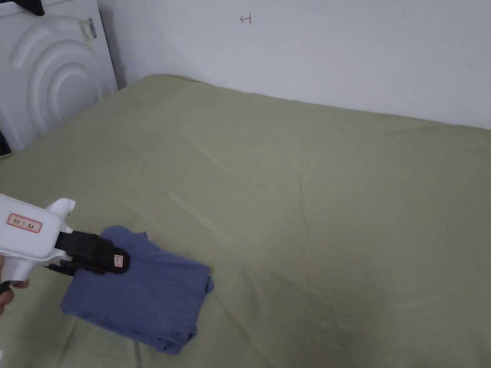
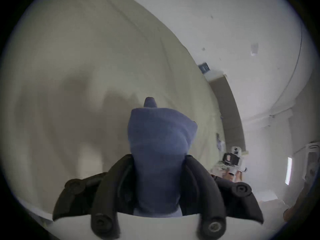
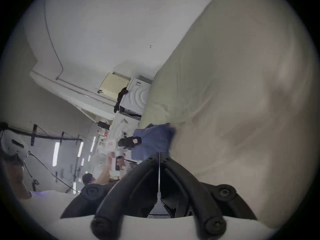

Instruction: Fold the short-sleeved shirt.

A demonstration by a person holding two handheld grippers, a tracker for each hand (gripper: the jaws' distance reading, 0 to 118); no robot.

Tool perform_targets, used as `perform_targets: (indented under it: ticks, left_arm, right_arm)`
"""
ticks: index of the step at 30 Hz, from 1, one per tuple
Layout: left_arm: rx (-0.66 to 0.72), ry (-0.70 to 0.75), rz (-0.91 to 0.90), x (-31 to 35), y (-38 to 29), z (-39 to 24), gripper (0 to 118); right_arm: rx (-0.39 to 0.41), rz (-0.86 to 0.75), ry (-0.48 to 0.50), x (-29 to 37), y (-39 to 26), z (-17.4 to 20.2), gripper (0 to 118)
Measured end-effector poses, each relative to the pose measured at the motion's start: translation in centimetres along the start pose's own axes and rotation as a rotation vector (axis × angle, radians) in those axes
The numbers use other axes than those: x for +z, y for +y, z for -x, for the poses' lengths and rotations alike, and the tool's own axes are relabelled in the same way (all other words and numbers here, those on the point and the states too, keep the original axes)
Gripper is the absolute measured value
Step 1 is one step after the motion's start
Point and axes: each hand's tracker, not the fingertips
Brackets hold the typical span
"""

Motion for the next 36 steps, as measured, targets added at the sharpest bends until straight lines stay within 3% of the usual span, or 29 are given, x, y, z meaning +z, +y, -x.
perform_targets:
  ticks: [7,11,13,14,15,20,24,26,28,29,31,32,36]
  left_arm:
    - [0.001,0.058,0.07,-0.1,2.6,2.0,37]
    - [-0.02,0.141,-0.016,1.6,1.9,1.1,41]
    - [-0.033,0.166,-0.074,3.4,1.5,0.7,94]
    - [-0.041,0.195,-0.096,4.0,1.2,0.2,113]
    - [-0.049,0.216,-0.115,4.7,0.9,-0.5,118]
    - [-0.096,0.157,-0.229,5.9,-1.5,-5.8,118]
    - [-0.217,0.067,-0.314,3.6,-4.7,-14.6,118]
    - [-0.273,-0.003,-0.343,1.8,-6.9,-19.4,118]
    - [-0.326,-0.05,-0.432,-0.3,-9.4,-24.8,106]
    - [-0.337,-0.034,-0.453,-1.1,-10.5,-27.0,90]
    - [-0.387,0.008,-0.552,-2.9,-13.2,-32.1,12]
    - [-0.411,0.062,-0.589,-3.5,-14.2,-34.0,3]
    - [-0.561,0.304,-0.857,-5.9,-18.0,-40.3,3]
  right_arm:
    - [0.0,-0.019,-0.032,0.7,0.0,-0.1,4]
    - [0.019,-0.002,-0.039,1.0,0.2,0.5,4]
    - [0.038,-0.003,-0.038,1.4,0.4,0.9,4]
    - [0.046,-0.007,-0.03,1.7,0.6,1.0,4]
    - [0.051,-0.014,-0.021,2.0,0.7,1.2,4]
    - [0.103,-0.063,-0.009,3.9,1.5,2.9,4]
    - [0.229,-0.145,-0.07,5.7,2.7,6.0,4]
    - [0.325,-0.214,-0.169,6.5,3.0,8.1,4]
    - [0.436,-0.3,-0.308,7.0,3.2,10.7,4]
    - [0.475,-0.337,-0.359,7.2,3.1,11.6,4]
    - [0.554,-0.415,-0.479,7.5,3.0,13.5,4]
    - [0.597,-0.46,-0.537,7.7,2.7,14.3,4]
    - [0.721,-0.636,-0.693,8.4,1.6,16.9,4]
